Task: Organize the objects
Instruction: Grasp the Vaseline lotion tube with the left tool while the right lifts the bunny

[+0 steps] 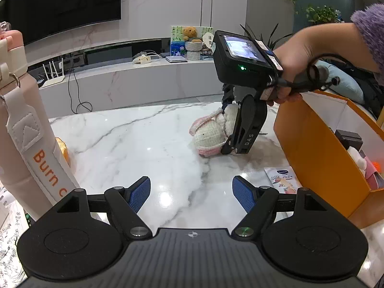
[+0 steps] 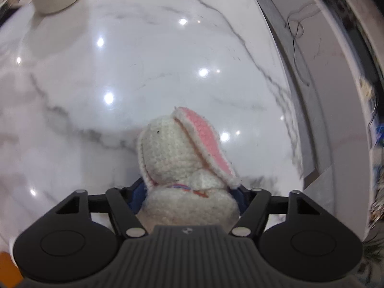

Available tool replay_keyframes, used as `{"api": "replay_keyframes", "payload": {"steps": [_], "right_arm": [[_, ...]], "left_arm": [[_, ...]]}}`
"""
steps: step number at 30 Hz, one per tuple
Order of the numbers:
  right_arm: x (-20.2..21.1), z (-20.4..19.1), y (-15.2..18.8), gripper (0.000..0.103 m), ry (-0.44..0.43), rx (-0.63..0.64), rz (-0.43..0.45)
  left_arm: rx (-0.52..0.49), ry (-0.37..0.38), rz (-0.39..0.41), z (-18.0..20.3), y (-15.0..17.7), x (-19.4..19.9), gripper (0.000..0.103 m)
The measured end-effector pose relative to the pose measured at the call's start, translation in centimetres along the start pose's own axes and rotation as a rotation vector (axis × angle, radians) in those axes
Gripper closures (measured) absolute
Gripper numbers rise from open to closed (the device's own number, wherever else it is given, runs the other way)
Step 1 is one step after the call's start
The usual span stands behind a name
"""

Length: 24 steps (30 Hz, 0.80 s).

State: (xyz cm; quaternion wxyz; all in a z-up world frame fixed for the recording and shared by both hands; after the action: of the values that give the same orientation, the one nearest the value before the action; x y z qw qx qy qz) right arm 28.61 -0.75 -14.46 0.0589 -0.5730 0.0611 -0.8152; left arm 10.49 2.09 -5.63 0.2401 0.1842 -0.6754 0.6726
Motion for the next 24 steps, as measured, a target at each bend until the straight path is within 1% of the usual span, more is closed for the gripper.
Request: {"api": "replay_keyframes", "payload": {"steps": [2, 5, 6, 8, 12, 13, 15, 16, 19, 22, 24], "right_arm": [[0.0, 0.2, 0.0, 0.035, 0.013, -0.038, -0.013], [-0.3, 0.7, 0.2, 0.036, 0.042, -0.127, -0.029], [-0.1, 0.8, 0.2, 0.038, 0.070, -0.140, -0.020], [0.7, 1.1, 0.2, 0.038, 0.131, -0.198, 0.030], [5.8, 2.7, 0.5, 0.038, 0.228, -0.447, 0.226], [7.7, 2.9, 0.9, 0.038, 0.273, -0.512, 0.282], [11.2, 3.2, 2.1, 0.038, 0.353, -0.667, 0.380], [12.9, 3.2, 3.1, 0.038, 0.367, -0.760, 0.434], [16.9, 1.4, 6.0, 0.038, 0.349, -0.926, 0.570], [20.2, -1.9, 9.0, 0.038, 0.397, -1.032, 0.660], [21.6, -3.9, 11.0, 0.038, 0.421, -1.076, 0.707]], "left_arm": [[-0.006, -0.003, 0.003, 0.1, 0.0, 0.1, 0.014], [-0.016, -0.002, 0.009, 0.2, 0.0, 0.3, 0.014], [-0.020, -0.004, 0.011, 0.3, 0.0, 0.3, 0.014], [-0.023, -0.011, 0.013, 0.3, 0.0, 0.3, 0.014], [-0.010, -0.016, 0.024, 0.1, -0.4, 0.5, 0.014], [-0.007, -0.016, 0.029, 0.0, -0.4, 0.7, 0.014], [-0.001, -0.016, 0.038, 0.0, -0.6, 0.9, 0.014], [-0.001, -0.017, 0.042, 0.0, -0.6, 1.0, 0.014], [-0.006, -0.020, 0.050, 0.1, -0.7, 1.2, 0.014], [-0.013, -0.017, 0.054, 0.5, -0.7, 1.3, 0.014], [-0.017, -0.009, 0.046, 0.8, -0.5, 1.2, 0.014]]}}
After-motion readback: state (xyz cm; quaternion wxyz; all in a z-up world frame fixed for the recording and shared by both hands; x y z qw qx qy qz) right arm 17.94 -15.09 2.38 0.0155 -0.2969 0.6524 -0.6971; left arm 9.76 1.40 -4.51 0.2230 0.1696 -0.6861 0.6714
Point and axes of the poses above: each gripper's, at about its wrist camera, not at the fingertips, and x roughly against the way its jaws point, z to its right, y to its underside, the point moved 6 cm from there along -x, roughly the way its jaws point, and after that the axes turned 3 degrees about z, right-handed, at the moved point
